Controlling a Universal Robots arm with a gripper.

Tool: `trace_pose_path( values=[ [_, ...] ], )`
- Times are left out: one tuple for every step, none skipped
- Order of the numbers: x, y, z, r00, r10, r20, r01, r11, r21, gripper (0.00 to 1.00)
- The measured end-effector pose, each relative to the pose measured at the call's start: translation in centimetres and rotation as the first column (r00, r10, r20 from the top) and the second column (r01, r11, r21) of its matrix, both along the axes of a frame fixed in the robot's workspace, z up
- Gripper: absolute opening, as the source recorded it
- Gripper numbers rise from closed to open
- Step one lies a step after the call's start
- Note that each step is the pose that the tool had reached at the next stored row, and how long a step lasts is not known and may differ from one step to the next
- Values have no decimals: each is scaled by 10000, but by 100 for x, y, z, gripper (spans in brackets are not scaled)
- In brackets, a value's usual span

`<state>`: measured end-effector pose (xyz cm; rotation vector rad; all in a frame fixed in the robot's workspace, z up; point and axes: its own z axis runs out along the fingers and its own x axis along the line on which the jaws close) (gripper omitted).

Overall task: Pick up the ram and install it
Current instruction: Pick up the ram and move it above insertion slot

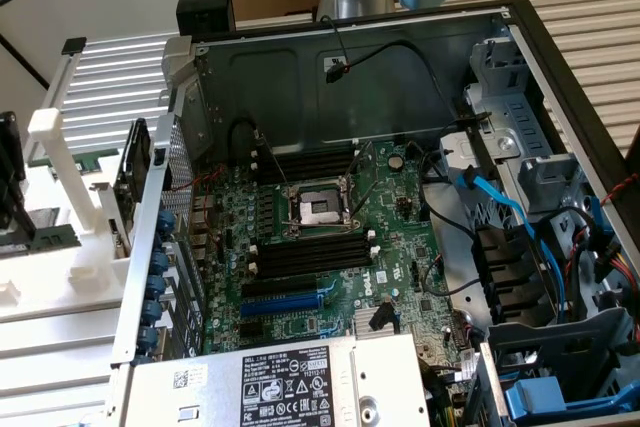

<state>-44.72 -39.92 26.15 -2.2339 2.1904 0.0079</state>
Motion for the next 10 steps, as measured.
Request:
trace_pose_path(
  values=[
    [0,0,42,10000,0,1,0,10000,1,12],
    [0,0,88,10000,0,2,0,10000,1,12],
    [0,0,130,10000,0,-1,0,10000,-1,12],
    [-1,0,158,10000,0,0,0,10000,0,12],
    [-1,0,217,10000,0,1,0,10000,0,12],
    [-1,0,253,10000,0,1,0,10000,0,12],
    [-2,1,292,10000,-2,-2,2,10000,-3,12],
    [-1,1,334,10000,-1,2,1,10000,-1,12],
    [-1,1,375,10000,-2,0,2,10000,-2,12],
    [-1,1,415,10000,-2,-1,2,10000,-2,12]
  ],
)
